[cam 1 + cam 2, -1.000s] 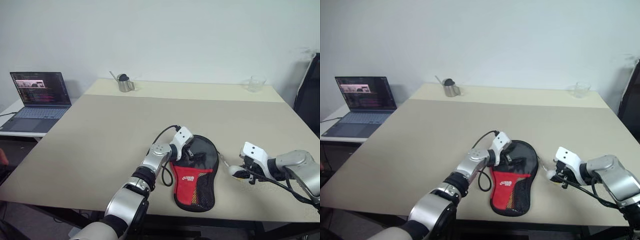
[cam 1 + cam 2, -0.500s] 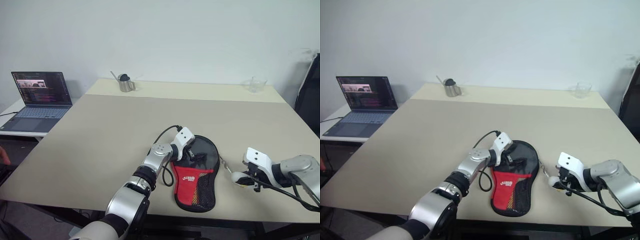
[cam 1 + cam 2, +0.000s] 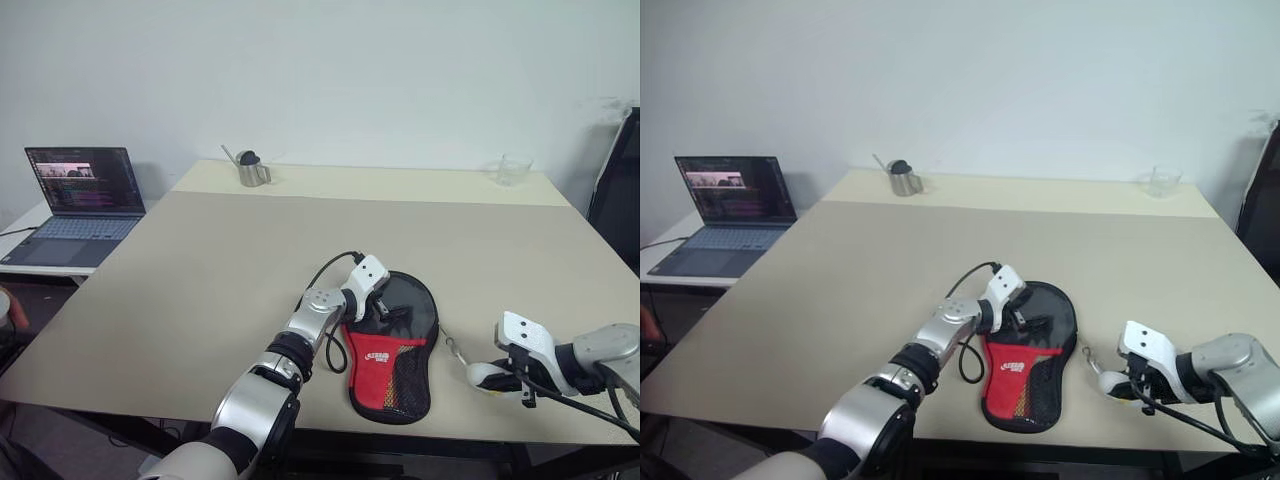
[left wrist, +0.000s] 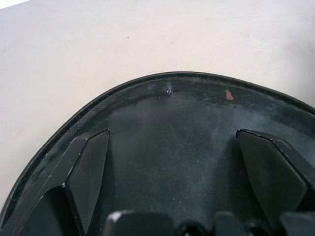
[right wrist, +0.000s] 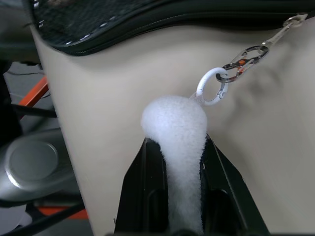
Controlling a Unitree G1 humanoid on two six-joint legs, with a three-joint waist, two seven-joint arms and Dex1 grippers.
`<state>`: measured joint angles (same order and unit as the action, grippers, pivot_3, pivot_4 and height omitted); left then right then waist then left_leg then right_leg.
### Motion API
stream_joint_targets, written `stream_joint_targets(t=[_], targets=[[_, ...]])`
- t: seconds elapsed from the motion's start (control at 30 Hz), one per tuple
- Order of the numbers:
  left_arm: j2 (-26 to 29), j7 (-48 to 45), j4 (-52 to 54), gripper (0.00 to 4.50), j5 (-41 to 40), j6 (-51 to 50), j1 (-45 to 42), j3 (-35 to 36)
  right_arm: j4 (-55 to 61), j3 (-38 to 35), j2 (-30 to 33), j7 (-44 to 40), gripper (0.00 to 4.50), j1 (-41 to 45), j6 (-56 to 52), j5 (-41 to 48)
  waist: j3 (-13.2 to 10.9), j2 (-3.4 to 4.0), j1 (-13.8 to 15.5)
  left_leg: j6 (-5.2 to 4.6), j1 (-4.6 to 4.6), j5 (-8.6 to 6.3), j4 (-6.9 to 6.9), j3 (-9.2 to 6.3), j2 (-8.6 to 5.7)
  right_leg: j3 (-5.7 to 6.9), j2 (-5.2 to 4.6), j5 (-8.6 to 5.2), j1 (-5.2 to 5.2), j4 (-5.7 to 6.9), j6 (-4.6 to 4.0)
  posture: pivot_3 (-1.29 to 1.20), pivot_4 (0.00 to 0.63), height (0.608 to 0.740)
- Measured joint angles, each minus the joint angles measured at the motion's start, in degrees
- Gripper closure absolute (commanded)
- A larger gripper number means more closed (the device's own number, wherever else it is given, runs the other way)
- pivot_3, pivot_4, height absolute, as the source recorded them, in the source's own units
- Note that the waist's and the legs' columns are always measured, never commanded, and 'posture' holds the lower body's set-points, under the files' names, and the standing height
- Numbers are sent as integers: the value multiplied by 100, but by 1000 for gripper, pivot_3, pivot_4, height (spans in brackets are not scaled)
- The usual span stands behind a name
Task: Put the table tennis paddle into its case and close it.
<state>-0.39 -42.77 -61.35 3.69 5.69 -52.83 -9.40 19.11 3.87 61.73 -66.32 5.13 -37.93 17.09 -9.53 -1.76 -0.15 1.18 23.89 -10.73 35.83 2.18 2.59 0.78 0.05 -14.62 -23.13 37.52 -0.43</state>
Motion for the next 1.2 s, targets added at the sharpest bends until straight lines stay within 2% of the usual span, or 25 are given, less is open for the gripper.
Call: stream_joint_targets(t=[0.47,0.77,1.2], targets=[[0,-18,-9,0,0,0,-7,-52,570,109,207,-236,4224,-456,458,-75,8,13,-1,-2,0,0,-7,-27,3,17,-4,1,57,-51,1,0,150,740],[0,-14,-28,0,0,0,-17,-69,518,303,374,-348,4224,-809,1416,-496,8,13,-2,2,-5,-3,-8,-37,2,30,-7,0,75,-59,0,0,150,740],[1,-5,-33,0,0,0,-27,-136,303,180,487,-471,4224,-1319,2557,-693,15,8,4,4,-9,-11,-10,-47,2,45,-15,-11,83,-66,-1,0,150,740]])
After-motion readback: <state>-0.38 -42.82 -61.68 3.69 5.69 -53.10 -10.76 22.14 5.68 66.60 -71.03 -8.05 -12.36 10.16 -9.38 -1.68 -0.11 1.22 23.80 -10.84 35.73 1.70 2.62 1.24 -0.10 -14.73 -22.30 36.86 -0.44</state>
